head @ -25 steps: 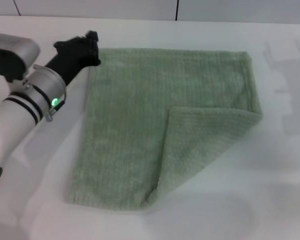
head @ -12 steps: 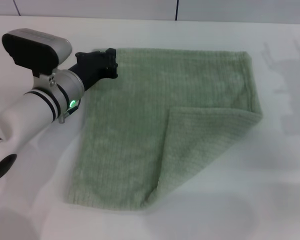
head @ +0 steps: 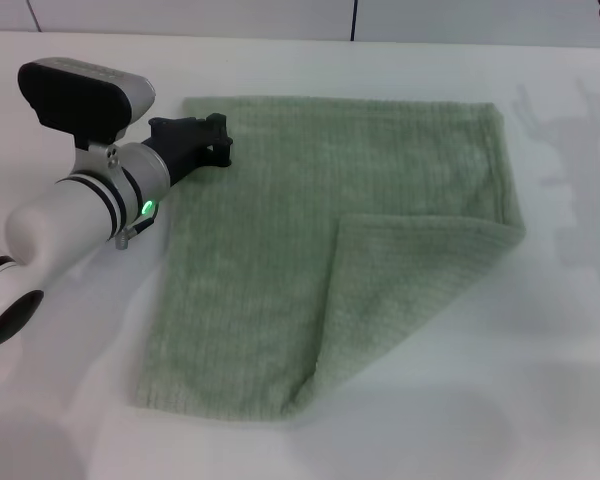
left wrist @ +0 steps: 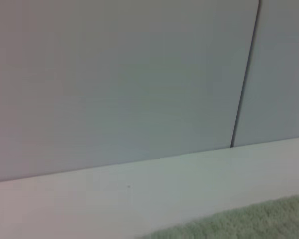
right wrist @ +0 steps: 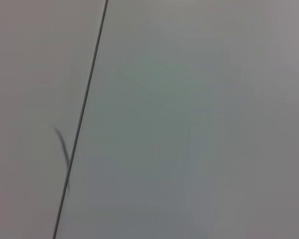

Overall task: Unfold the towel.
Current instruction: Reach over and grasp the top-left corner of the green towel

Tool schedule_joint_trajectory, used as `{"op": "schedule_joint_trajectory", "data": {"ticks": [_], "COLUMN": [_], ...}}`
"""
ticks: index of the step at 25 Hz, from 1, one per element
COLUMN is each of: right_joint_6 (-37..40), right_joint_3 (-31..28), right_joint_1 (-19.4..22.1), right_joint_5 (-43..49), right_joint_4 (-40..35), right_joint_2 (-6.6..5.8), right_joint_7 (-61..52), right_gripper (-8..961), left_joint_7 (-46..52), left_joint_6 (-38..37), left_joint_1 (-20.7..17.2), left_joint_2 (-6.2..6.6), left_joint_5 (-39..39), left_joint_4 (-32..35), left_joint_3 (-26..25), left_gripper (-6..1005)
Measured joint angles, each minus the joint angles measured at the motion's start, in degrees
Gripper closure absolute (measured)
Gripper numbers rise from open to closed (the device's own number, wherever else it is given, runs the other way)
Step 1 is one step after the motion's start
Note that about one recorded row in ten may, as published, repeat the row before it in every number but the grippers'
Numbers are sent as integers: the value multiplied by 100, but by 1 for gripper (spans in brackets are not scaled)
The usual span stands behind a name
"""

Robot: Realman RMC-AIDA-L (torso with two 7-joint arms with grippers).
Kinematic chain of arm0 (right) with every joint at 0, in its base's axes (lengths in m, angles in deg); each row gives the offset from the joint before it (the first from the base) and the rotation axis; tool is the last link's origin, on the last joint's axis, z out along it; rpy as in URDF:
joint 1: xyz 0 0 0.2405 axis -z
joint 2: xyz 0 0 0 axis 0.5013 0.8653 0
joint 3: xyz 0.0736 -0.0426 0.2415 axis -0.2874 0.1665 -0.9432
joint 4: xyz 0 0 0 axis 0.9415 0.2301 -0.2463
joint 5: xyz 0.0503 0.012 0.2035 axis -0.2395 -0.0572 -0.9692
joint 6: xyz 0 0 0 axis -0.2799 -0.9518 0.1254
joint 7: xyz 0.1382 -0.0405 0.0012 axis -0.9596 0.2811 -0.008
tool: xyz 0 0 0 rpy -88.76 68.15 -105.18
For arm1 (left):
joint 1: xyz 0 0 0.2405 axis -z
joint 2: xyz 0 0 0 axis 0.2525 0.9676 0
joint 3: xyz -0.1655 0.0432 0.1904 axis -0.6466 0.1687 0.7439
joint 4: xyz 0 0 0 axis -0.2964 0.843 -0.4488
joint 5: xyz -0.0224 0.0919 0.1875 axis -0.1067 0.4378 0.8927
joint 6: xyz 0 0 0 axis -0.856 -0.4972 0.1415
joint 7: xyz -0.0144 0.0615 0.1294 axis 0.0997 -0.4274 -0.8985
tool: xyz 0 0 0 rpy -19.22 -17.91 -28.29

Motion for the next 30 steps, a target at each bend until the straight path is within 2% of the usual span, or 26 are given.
{"op": "schedule_joint_trajectory", "data": {"ticks": [8, 30], "right_joint_6": [-150, -176], "right_joint_3": [10, 10], "right_joint_1": [-56, -108], "right_joint_5": [-9, -12], "right_joint_4": [-9, 0], "right_joint_2": [-10, -10], "right_joint_7": [0, 0], "right_gripper": [137, 137], "left_joint_7": [-2, -14], "left_joint_6": [320, 486], "left_joint_1": [56, 57], "left_joint_2": [-5, -6], "left_joint_5": [0, 1], "left_joint_4": [21, 18], "left_joint_3": [1, 1], "left_gripper": [1001, 1001]}}
